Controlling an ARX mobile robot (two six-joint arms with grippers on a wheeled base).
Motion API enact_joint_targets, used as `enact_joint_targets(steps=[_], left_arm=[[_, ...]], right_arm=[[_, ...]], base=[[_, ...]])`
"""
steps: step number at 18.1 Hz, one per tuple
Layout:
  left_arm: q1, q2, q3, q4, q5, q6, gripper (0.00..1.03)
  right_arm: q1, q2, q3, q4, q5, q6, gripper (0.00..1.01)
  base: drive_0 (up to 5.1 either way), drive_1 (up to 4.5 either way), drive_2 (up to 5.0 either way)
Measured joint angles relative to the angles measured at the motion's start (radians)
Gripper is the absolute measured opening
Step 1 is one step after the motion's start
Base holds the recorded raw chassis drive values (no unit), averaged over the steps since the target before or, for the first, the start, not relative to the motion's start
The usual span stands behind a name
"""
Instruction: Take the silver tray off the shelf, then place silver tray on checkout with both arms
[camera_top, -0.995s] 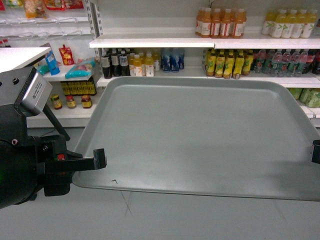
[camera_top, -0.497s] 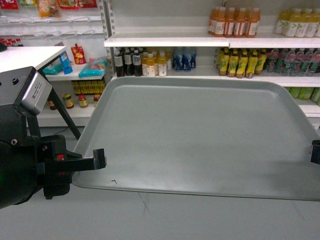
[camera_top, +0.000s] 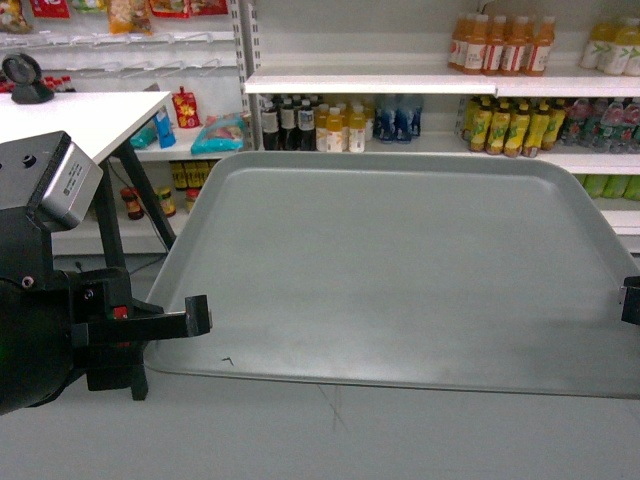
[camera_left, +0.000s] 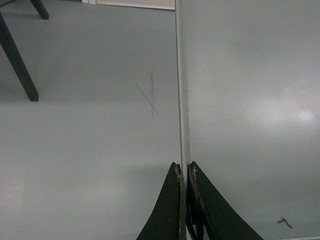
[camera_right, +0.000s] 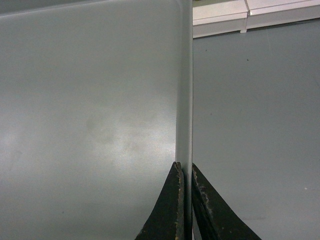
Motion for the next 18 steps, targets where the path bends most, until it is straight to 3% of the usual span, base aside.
enact_joint_targets(steps=[18], left_arm=[[0.0, 0.0, 0.0, -0.002, 0.0, 0.0, 0.03]], right_arm=[[0.0, 0.0, 0.0, -0.002, 0.0, 0.0, 0.03]], base=[[-4.9, 2.4, 2.4]])
